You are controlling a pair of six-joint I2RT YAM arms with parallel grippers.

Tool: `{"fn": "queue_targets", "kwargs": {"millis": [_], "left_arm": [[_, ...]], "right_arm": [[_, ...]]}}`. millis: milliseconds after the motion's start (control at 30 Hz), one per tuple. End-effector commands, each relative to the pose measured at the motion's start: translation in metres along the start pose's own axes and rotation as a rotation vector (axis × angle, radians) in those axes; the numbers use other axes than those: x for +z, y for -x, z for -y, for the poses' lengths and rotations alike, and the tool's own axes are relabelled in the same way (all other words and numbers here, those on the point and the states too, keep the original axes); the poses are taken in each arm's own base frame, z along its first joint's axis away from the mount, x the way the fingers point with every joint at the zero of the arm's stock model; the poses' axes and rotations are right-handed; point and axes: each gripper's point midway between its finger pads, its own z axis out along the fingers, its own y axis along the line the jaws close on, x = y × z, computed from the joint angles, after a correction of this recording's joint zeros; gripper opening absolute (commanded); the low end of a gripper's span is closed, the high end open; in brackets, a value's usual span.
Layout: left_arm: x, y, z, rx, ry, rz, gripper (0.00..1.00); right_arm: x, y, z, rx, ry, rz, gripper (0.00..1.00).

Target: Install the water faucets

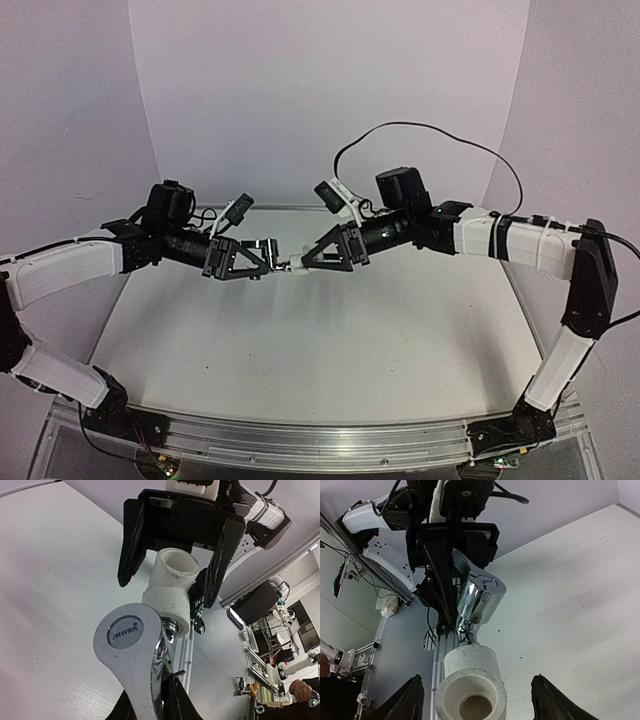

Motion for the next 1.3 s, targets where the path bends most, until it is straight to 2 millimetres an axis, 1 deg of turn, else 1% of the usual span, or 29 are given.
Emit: {"fn": "queue_targets", "kwargs": {"millis": [0,100,133,200,233,300,333,367,400,467,567,633,700,733,800,900,933,967,1000,1033,1067,1100,1133,1167,1200,1233,1267], "left_arm": [[-0.007,0.033,0.02,0.123,-0.03,0.062,0.0],[-0.008,0.033,0.018,0.129,-0.014,0.066,0.0],[-0.007,0.034,0.016,0.131,-0.005,0.068,0.0],[-0.008,0.035,0.013,0.135,0.015,0.074,0.0],[-0.008,0.036,0.011,0.144,0.028,0.078,0.0],[-0.008,0.04,0.003,0.172,0.079,0.091,0.0],[-0.009,0.042,-0.001,0.188,0.112,0.1,0.0],[-0.011,0.045,-0.007,0.212,0.155,0.115,0.0],[-0.015,0.051,-0.012,0.252,0.208,0.14,0.0],[-0.021,0.057,-0.017,0.314,0.27,0.178,0.0],[-0.027,0.065,-0.021,0.494,0.402,0.22,0.0],[-0.023,0.061,-0.018,0.634,0.476,0.199,0.0],[-0.017,0.054,-0.019,0.79,0.562,0.147,0.0],[-0.016,0.052,-0.022,0.837,0.598,0.127,0.0],[-0.02,0.053,-0.028,0.879,0.662,0.107,0.0],[-0.025,0.055,-0.029,0.846,0.688,0.125,0.01],[-0.026,0.056,-0.029,0.812,0.692,0.14,0.05],[-0.027,0.058,-0.029,0.778,0.697,0.156,0.16],[-0.03,0.061,-0.03,0.73,0.705,0.179,0.28],[-0.031,0.061,-0.029,0.695,0.7,0.195,0.47],[-0.031,0.058,-0.026,0.667,0.681,0.207,0.63],[-0.029,0.053,-0.021,0.649,0.643,0.21,0.72],[-0.028,0.049,-0.017,0.627,0.614,0.216,0.85],[-0.028,0.045,-0.013,0.61,0.591,0.221,0.94],[-0.028,0.041,-0.008,0.596,0.564,0.226,0.97],[-0.028,0.036,-0.004,0.584,0.538,0.229,0.99],[-0.03,0.033,0.0,0.569,0.523,0.237,1.0]], "right_arm": [[0.005,0.013,-0.015,0.047,0.094,0.031,0.64],[0.008,0.015,-0.015,0.069,0.122,0.042,0.47],[0.009,0.015,-0.016,0.081,0.138,0.042,0.43],[0.009,0.014,-0.017,0.11,0.16,0.045,0.4],[0.009,0.013,-0.02,0.127,0.177,0.049,0.35],[0.008,0.015,-0.023,0.146,0.204,0.067,0.23],[0.009,0.017,-0.022,0.175,0.202,0.076,0.11],[0.009,0.019,-0.021,0.207,0.197,0.085,0.03],[0.009,0.021,-0.02,0.239,0.194,0.091,0.0],[0.007,0.024,-0.024,0.307,0.216,0.107,0.0],[0.007,0.028,-0.021,0.459,0.236,0.129,0.0],[0.011,0.029,-0.019,0.574,0.269,0.1,0.0],[0.013,0.026,-0.021,0.667,0.32,0.068,0.0],[0.013,0.025,-0.022,0.697,0.342,0.064,0.0],[0.011,0.022,-0.021,0.744,0.367,0.067,0.0],[0.006,0.024,-0.019,0.748,0.357,0.107,0.0],[0.003,0.024,-0.015,0.738,0.344,0.128,0.0],[0.0,0.027,-0.012,0.706,0.329,0.156,0.0],[-0.005,0.03,-0.008,0.685,0.306,0.192,0.0],[-0.009,0.033,-0.004,0.661,0.285,0.22,0.0],[-0.014,0.035,-0.001,0.631,0.261,0.253,0.0],[-0.018,0.035,0.006,0.615,0.23,0.285,0.0],[-0.023,0.038,0.01,0.586,0.204,0.315,0.0],[-0.028,0.04,0.015,0.555,0.175,0.345,0.0],[-0.033,0.043,0.021,0.534,0.151,0.369,0.0],[-0.037,0.044,0.028,0.516,0.122,0.384,0.0],[-0.041,0.045,0.031,0.488,0.101,0.396,0.0]]}}
